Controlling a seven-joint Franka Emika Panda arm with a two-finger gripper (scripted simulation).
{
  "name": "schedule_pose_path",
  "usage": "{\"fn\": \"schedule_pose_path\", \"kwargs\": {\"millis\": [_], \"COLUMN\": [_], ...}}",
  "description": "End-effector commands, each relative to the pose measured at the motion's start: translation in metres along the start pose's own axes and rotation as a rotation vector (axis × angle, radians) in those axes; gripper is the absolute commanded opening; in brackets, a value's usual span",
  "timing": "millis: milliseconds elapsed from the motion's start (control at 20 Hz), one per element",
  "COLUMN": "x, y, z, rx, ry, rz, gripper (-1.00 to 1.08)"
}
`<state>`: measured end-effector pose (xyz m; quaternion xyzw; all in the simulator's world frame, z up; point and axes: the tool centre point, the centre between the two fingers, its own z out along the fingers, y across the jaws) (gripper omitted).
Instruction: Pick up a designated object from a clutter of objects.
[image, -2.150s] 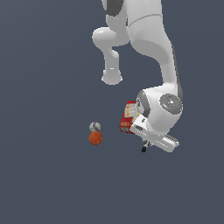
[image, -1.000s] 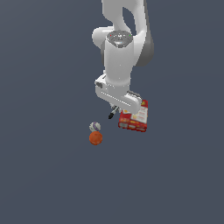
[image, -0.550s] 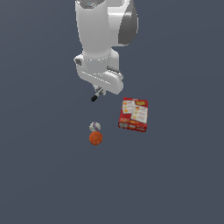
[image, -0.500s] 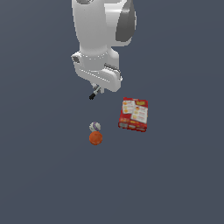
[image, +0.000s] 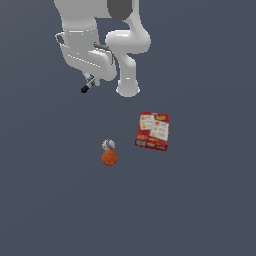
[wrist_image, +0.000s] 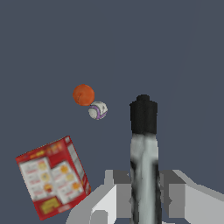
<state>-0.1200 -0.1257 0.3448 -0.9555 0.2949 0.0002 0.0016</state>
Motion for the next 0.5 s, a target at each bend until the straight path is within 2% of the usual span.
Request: {"fn": "schedule_pose_path", "kwargs": {"millis": [0,250,450], "x": [0.001,0.004,0.005], "y": [0.014,0.031,0.034], "z": [-0.012,-0.026,-0.029], "rx": [-0.001,-0.002,-0.003], "ry": [0.0,0.001,0.001], "rz": [-0.001,-0.001,-0.002], "gripper": [-1.0,-1.0,-1.0]}}
